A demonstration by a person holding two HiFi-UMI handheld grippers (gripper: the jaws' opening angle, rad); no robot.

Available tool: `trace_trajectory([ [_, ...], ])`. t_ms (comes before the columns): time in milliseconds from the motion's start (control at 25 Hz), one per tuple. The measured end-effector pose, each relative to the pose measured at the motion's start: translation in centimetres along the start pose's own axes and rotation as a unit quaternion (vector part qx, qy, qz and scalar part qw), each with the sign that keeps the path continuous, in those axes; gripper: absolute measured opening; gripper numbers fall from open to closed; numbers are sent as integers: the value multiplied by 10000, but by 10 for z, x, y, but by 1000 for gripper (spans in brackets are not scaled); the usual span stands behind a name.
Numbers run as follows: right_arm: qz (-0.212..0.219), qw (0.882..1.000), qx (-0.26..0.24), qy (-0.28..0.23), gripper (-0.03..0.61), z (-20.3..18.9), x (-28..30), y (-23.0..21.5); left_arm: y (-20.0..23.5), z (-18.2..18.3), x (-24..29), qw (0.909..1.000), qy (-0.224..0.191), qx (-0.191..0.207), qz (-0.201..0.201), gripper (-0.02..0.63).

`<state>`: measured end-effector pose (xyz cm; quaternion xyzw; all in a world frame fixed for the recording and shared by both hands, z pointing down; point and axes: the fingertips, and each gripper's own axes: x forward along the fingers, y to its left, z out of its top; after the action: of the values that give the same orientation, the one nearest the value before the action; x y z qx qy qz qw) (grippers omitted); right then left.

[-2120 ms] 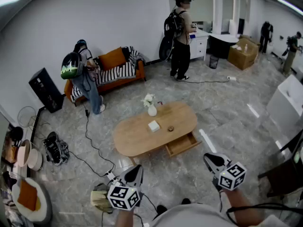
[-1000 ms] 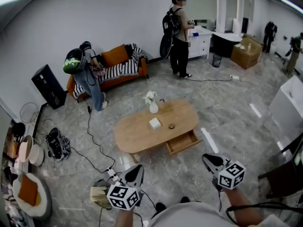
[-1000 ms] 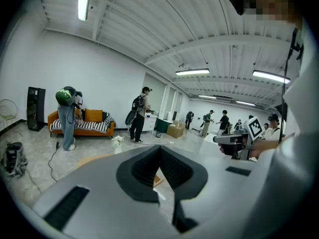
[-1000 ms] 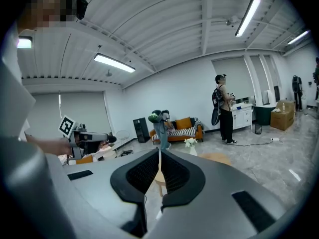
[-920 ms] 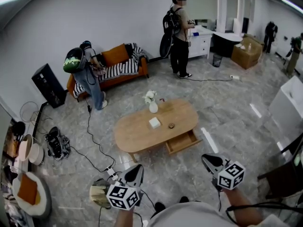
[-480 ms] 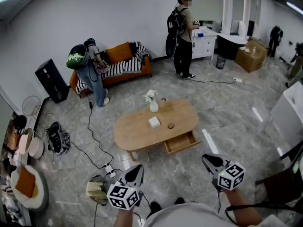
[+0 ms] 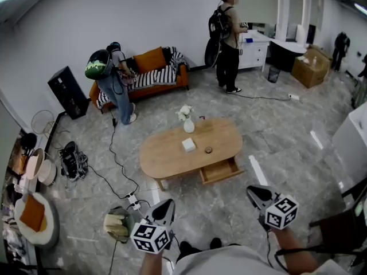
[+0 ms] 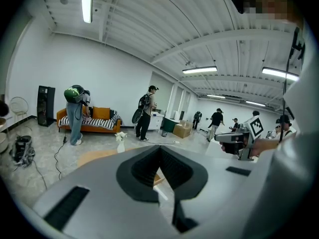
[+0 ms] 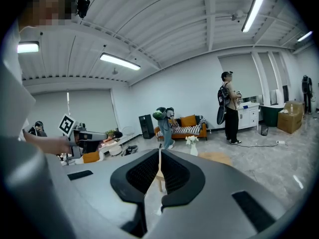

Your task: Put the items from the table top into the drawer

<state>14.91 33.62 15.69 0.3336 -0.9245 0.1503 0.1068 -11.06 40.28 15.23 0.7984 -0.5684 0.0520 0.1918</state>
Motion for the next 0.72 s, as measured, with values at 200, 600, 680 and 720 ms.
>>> trace_trajectory([
  [200,24,10000,69,37,41,-1,-1,-6,-4,3,4,10000,55,35,48,0],
  [600,-8,9998,190,85,41,-7,9,-17,-2,3,17,9999,144,61,39,1],
  [680,-39,9998,199,93,41,-6,12,-20,0,5,23,9999,146,62,-2,1],
  [720,-65,9997,204,94,41,-6,13,-22,2,5,26,9999,146,59,-32,0],
])
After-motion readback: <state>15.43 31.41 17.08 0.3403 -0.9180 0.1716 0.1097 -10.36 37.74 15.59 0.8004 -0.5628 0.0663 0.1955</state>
